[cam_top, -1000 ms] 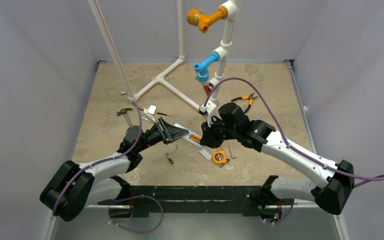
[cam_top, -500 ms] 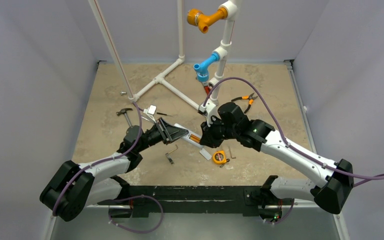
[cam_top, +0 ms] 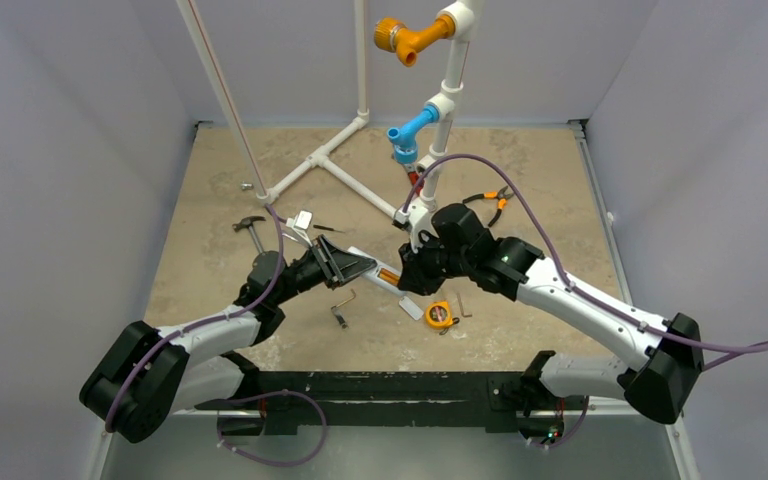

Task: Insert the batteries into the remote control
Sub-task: Load the battery into the remote control.

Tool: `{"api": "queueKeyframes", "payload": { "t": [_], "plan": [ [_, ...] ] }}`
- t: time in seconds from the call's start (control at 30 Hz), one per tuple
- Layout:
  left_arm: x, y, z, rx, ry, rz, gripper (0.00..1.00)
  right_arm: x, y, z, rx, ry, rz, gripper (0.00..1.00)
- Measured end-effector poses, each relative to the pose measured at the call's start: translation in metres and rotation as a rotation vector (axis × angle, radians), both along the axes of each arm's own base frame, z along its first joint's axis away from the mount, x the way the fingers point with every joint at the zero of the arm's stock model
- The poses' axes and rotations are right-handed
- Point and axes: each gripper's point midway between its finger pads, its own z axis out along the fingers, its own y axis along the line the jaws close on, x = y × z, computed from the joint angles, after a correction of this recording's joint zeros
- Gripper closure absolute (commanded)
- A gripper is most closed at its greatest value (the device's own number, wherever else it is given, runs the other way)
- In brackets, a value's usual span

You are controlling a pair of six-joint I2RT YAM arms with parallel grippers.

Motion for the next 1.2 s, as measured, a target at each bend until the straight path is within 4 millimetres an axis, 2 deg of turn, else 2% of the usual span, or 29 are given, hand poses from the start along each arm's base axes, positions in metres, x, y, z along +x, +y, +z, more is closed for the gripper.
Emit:
{"api": "queueKeyframes", "payload": {
  "t": [1.2],
  "plan": [
    [0.0065,0.0043,-0.0043,0.016,-0.006,0.034,1.0,0.009,0.0082,-0.0089,-0.097,0.077,0.001,0.91]
  ]
}}
